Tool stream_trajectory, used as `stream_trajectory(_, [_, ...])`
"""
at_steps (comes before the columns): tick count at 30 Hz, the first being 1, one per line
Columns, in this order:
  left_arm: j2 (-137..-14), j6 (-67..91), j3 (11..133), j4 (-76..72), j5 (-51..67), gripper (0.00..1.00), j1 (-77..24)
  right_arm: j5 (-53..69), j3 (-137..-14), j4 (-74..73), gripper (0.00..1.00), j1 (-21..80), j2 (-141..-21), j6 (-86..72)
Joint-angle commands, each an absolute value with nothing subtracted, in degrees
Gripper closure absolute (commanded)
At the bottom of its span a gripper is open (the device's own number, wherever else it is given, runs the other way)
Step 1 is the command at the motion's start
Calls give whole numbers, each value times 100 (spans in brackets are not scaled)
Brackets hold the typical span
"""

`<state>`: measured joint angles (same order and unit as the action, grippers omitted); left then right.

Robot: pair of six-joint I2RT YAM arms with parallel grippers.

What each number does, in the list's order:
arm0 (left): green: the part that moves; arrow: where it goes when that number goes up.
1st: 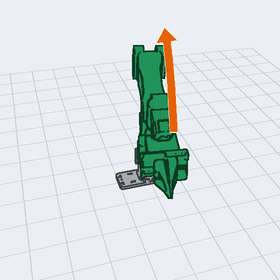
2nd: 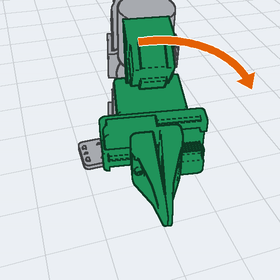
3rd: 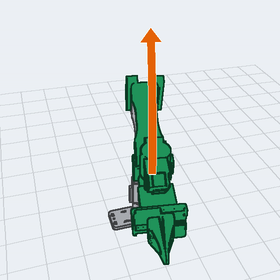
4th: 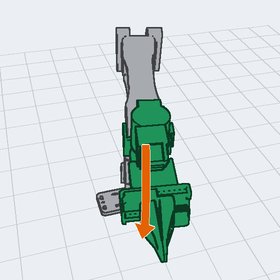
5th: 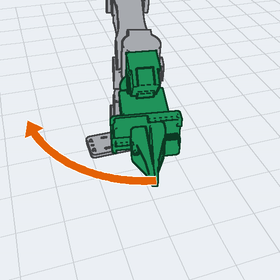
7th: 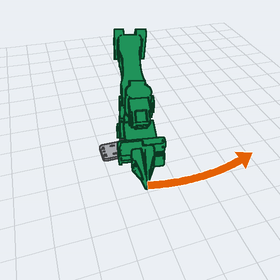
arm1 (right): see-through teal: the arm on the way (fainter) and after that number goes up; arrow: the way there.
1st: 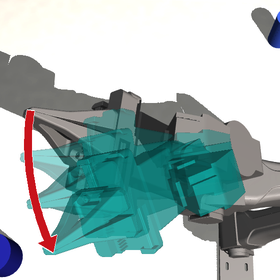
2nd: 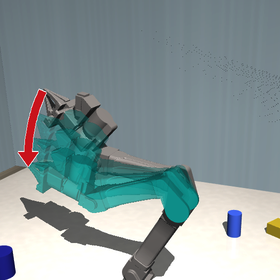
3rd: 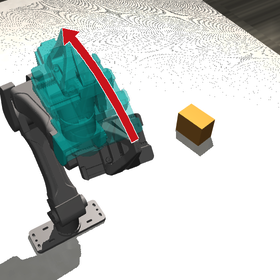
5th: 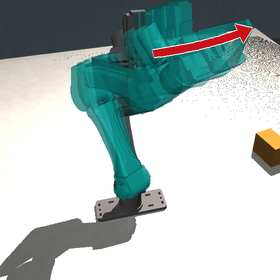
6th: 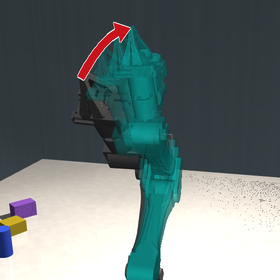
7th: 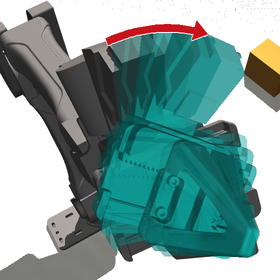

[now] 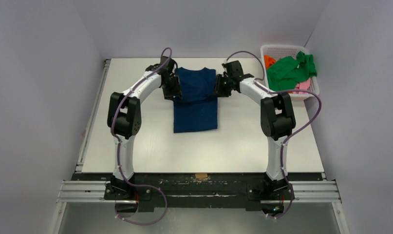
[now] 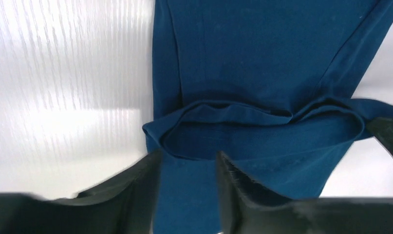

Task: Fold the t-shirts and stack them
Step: Fold the folded rectangular tshirt in 1/3 of the way, then grab one side of the 2/3 rectangular tshirt with both arms

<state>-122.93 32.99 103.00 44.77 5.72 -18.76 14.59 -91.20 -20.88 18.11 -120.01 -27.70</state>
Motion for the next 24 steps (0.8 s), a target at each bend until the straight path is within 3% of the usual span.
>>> stream_trajectory(1, [-12279, 3170, 10804, 4712, 866, 41, -1680, 1705, -9877, -2581, 58, 1731, -12039, -2262])
stream_trajectory(5, [-11246, 3195, 9814, 4232, 891, 5, -1687, 1645, -9236, -2478, 24, 1770, -11398, -2243])
stream_trajectory(7, [-10750, 3295, 9204, 4059, 939, 0, -1687, 1616, -8792, -2399, 18, 1817, -11049, -2233])
stream_trajectory(16, [-9269, 3748, 6476, 3404, 1432, 0, -1756, 1438, -6892, -2012, 22, 2445, -9942, -2527])
stream_trajectory(24, [-9356, 3896, 5783, 2975, 1443, 16, -2006, 1221, -5512, -1204, 34, 2652, -9465, -3089])
